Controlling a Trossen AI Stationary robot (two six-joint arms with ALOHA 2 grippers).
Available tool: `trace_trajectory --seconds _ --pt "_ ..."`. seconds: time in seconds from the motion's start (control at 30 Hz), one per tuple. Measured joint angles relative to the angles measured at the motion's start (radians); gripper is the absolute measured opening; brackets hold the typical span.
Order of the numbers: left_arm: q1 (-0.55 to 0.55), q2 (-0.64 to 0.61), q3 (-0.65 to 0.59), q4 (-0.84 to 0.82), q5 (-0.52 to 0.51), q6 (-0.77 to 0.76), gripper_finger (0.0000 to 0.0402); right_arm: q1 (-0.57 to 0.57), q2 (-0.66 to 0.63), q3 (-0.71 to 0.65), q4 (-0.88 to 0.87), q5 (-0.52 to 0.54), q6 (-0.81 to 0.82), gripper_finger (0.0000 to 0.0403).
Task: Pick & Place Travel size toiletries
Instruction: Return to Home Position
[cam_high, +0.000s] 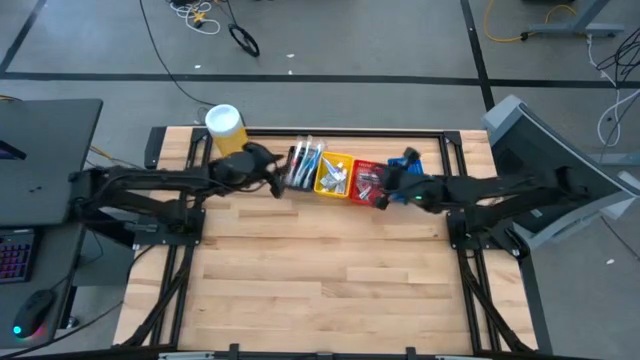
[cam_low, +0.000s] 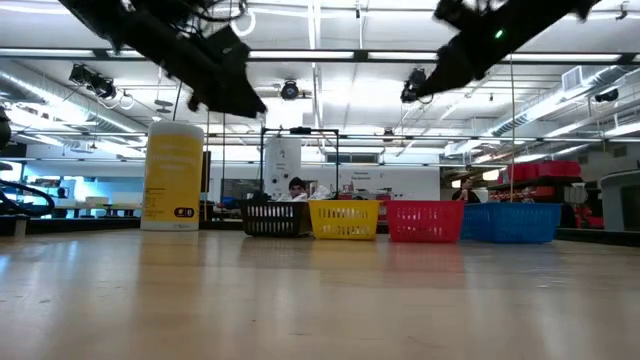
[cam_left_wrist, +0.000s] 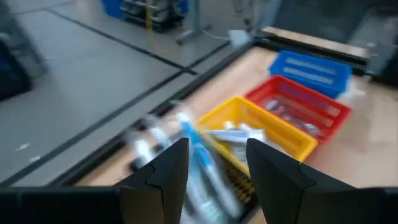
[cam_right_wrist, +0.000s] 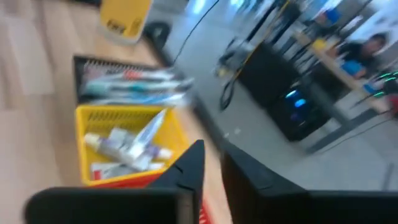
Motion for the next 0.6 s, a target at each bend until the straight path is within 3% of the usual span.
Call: trace_trajectory --seconds 0.1,0.2,0.4,0.6 --pt "0.000 -0.118 -0.001 -0.103 -0.058 0.031 0.0169 0.035 -0.106 0.000 -0.051 0.070 -0.038 0.0017" --pt "0.000 -0.249 -0.001 -0.232 -0.113 0.048 0.0169 0.063 -0.203 0.001 -0.136 0.050 -0.066 0.0006" --pt "0.000 -0.478 -0.003 -0.425 -0.058 0.127 0.0169 0.091 -0.361 0.000 -0.304 -0.261 -0.082 0.0003" --pt "0.000 -0.650 -0.144 -0.300 0.081 0.211 0.0169 0.092 -0.473 -0.049 -0.308 -0.417 -0.052 0.0002"
